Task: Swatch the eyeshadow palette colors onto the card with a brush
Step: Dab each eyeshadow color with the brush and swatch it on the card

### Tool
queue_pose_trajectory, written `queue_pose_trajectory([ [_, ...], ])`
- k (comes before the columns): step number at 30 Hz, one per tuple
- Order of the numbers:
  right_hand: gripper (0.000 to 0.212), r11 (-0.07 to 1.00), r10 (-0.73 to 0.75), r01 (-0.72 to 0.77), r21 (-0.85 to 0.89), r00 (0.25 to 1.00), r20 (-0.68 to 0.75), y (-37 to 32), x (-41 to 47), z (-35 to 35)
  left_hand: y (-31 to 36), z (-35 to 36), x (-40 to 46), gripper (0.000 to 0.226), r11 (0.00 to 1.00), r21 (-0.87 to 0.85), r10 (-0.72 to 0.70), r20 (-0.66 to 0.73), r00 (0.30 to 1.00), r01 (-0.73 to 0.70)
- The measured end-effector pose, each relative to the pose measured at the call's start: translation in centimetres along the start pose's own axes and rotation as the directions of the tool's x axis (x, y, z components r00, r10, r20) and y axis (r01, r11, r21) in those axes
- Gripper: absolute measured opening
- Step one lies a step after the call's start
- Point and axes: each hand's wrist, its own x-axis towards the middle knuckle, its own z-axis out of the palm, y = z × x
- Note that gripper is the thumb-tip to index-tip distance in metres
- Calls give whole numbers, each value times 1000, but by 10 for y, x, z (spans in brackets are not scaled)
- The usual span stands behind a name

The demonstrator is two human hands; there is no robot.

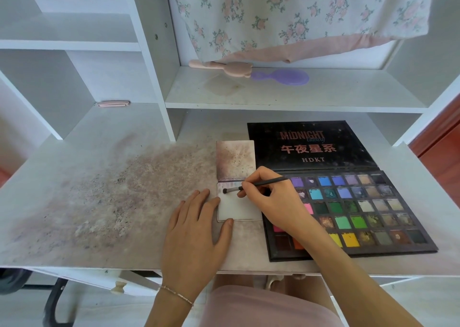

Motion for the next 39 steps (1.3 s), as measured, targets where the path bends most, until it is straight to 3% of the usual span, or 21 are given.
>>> queue_pose_trajectory([
  [10,11,1000,8,-8,17,1000,11,-1,0,0,0,0,0,51,1000,-7,-1,7,1000,1],
  [18,20,971,-26,58,233,990,-138,-8,0,-9,1,0,0,41,1000,-1,-8,2,1000,8],
  [23,26,962,-22,83,259,973,-231,-9,-5,-33,2,-2,-1,43,1000,-2,-8,3,1000,8],
  [34,26,994,55,-87,-63,916,-398,24,-36,-75,1,0,0,55,1000,-2,-10,18,1000,10],
  [39,23,981,35,-102,-162,929,-369,29,-38,-77,1,-1,0,54,1000,-3,-9,12,1000,9],
])
